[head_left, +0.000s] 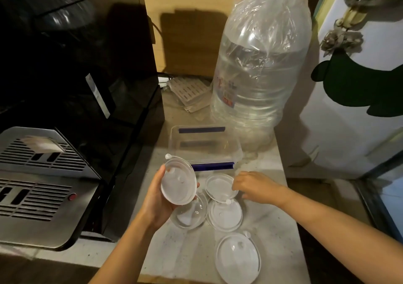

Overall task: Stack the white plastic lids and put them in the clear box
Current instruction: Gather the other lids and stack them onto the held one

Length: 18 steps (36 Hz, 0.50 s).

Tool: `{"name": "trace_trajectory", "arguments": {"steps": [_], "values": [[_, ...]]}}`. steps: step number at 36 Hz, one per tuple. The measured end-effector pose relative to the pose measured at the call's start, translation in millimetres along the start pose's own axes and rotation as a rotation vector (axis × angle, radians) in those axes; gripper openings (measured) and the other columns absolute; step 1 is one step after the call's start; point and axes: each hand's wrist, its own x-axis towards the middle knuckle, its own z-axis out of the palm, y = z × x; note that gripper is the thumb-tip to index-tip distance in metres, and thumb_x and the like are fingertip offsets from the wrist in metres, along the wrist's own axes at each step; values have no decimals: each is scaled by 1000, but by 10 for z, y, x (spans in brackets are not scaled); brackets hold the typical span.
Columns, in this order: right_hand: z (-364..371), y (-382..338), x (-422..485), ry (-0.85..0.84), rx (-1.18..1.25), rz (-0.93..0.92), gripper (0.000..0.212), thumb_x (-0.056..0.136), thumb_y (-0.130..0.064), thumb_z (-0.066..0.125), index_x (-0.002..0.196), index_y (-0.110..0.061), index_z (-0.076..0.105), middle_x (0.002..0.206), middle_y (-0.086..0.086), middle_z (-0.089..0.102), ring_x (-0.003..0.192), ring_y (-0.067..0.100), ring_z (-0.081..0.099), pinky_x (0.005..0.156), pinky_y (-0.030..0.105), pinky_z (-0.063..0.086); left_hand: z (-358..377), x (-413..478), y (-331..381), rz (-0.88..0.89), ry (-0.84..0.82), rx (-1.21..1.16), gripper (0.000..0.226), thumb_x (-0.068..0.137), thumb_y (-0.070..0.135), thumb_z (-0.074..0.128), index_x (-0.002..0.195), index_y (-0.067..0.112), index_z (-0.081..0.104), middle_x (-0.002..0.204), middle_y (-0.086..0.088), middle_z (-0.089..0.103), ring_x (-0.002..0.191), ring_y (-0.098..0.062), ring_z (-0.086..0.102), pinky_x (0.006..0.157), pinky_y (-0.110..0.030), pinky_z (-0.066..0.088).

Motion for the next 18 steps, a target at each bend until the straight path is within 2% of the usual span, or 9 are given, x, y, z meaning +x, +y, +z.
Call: {"name": "trace_trajectory", "arguments": {"steps": [2, 3, 5, 6, 8, 13, 15, 16, 18], "values": [[22, -17, -2, 28, -25, -36, 23, 79, -8, 56, 101, -9, 63, 106, 9, 66, 100, 28, 55, 80, 41, 51, -6, -9, -9, 7, 31, -17, 70, 59, 62, 58, 114, 18, 52, 114, -19, 56, 106, -42, 54, 66, -37, 59], [41, -21, -3, 60, -54, -59, 18, 74, -7, 60, 91, -10, 66, 95, 8, 69, 91, 26, 59, 72, 38, 53, -2, -13, -10, 8, 48, -29, 62, 66, 58, 49, 113, 18, 52, 115, -18, 56, 106, -41, 54, 66, -37, 58], [66, -26, -9, 132, -116, -94, 18, 56, -9, 76, 68, -18, 66, 69, -2, 68, 68, 17, 62, 51, 25, 51, 5, -9, -5, 8, 57, -31, 57, 70, 53, 40, 113, 18, 52, 111, -16, 59, 103, -40, 56, 65, -37, 57], [68, -35, -13, 166, -145, -93, 24, 47, -11, 81, 61, -21, 64, 61, -6, 66, 60, 12, 60, 45, 21, 48, 12, -9, -4, 10, 54, -22, 55, 70, 52, 39, 111, 18, 53, 108, -15, 60, 101, -39, 57, 64, -36, 57], [51, -50, -20, 201, -167, -94, 27, 43, -14, 84, 58, -24, 63, 57, -9, 64, 55, 10, 57, 41, 18, 46, 42, -17, 4, 11, 46, -2, 52, 70, 52, 39, 107, 19, 55, 104, -14, 62, 97, -37, 59, 62, -36, 57], [-21, -51, -93, 338, -77, -85, 17, 55, -16, 80, 60, -22, 64, 58, -8, 65, 56, 11, 59, 40, 22, 48, 68, 1, 17, 12, 45, 55, 47, 74, 56, 46, 104, 22, 56, 100, -10, 64, 90, -30, 63, 65, -36, 56], [-136, -101, -162, 342, 42, -52, 6, 71, -22, 68, 68, -16, 67, 66, -2, 68, 64, 17, 63, 48, 27, 52, 82, 18, 25, 14, 47, 81, 67, 58, 63, 61, 110, 22, 54, 102, -10, 63, 92, -29, 63, 68, -38, 56], [-220, -127, -197, 333, 114, -10, 15, 80, -24, 60, 78, -12, 68, 77, 3, 69, 74, 20, 63, 58, 32, 54, 91, 31, 32, 19, 44, 98, 82, 43, 66, 71, 110, 23, 53, 103, -11, 62, 94, -30, 61, 71, -40, 55], [-374, -156, -282, 318, 210, 66, 25, 91, -27, 48, 96, -9, 65, 96, 6, 67, 92, 20, 58, 75, 32, 47, 113, 57, 40, 34, 41, 111, 104, 21, 68, 77, 111, 23, 51, 108, -12, 57, 99, -30, 56, 75, -42, 53]]}}
